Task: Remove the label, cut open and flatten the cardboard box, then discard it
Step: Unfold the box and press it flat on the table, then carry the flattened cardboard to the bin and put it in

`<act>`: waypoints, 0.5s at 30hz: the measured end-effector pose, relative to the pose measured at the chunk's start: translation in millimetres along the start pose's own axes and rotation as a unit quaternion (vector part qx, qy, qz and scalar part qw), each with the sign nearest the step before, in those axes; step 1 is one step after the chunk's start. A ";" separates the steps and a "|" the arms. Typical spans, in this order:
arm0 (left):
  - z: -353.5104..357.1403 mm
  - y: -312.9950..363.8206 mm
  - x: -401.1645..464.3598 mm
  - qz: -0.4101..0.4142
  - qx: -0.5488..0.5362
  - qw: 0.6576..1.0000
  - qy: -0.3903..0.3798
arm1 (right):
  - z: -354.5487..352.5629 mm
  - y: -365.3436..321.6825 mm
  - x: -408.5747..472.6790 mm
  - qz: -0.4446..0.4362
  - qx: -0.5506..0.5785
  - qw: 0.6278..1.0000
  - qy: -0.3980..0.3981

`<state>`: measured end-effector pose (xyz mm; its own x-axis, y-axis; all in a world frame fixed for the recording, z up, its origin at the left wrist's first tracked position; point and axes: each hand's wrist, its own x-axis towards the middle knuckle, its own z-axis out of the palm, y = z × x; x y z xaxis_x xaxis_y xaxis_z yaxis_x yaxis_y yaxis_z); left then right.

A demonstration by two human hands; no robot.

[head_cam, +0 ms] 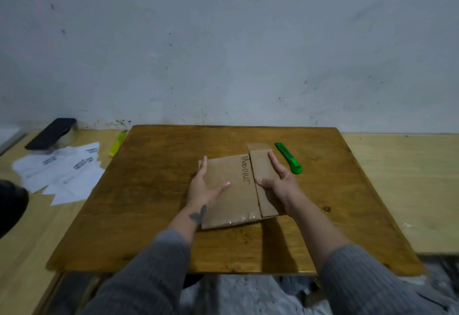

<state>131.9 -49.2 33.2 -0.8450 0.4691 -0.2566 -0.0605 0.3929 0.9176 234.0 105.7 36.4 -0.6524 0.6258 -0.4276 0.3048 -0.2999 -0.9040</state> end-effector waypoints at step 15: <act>69.7 -17.6 -142.9 0.066 0.004 0.992 -0.110 | -99.0 65.2 -170.3 -0.034 0.014 0.992 0.122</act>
<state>290.8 -68.1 32.6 -0.7088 0.6779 -0.1951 0.0483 0.3225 0.9453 433.7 50.9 49.8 -0.4829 0.7992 -0.3580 0.2443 -0.2696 -0.9315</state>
